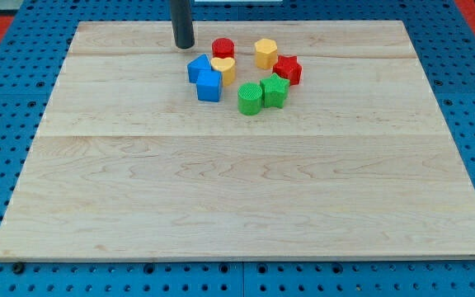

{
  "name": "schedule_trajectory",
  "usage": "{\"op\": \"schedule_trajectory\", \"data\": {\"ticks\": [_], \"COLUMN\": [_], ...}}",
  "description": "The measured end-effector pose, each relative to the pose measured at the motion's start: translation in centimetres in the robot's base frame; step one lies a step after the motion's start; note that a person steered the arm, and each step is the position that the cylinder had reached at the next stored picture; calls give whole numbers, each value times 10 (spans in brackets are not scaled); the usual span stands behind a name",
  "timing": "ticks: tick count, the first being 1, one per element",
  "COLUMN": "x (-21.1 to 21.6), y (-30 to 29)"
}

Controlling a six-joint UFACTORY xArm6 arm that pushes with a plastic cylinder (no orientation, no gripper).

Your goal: Push the yellow hexagon to the left of the red star

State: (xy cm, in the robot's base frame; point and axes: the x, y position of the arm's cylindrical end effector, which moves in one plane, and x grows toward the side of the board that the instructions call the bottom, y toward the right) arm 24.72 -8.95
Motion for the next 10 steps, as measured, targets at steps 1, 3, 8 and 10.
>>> {"op": "schedule_trajectory", "data": {"ticks": [1, 3, 8, 10], "x": [0, 0, 20, 54], "y": [13, 104, 175, 93]}}
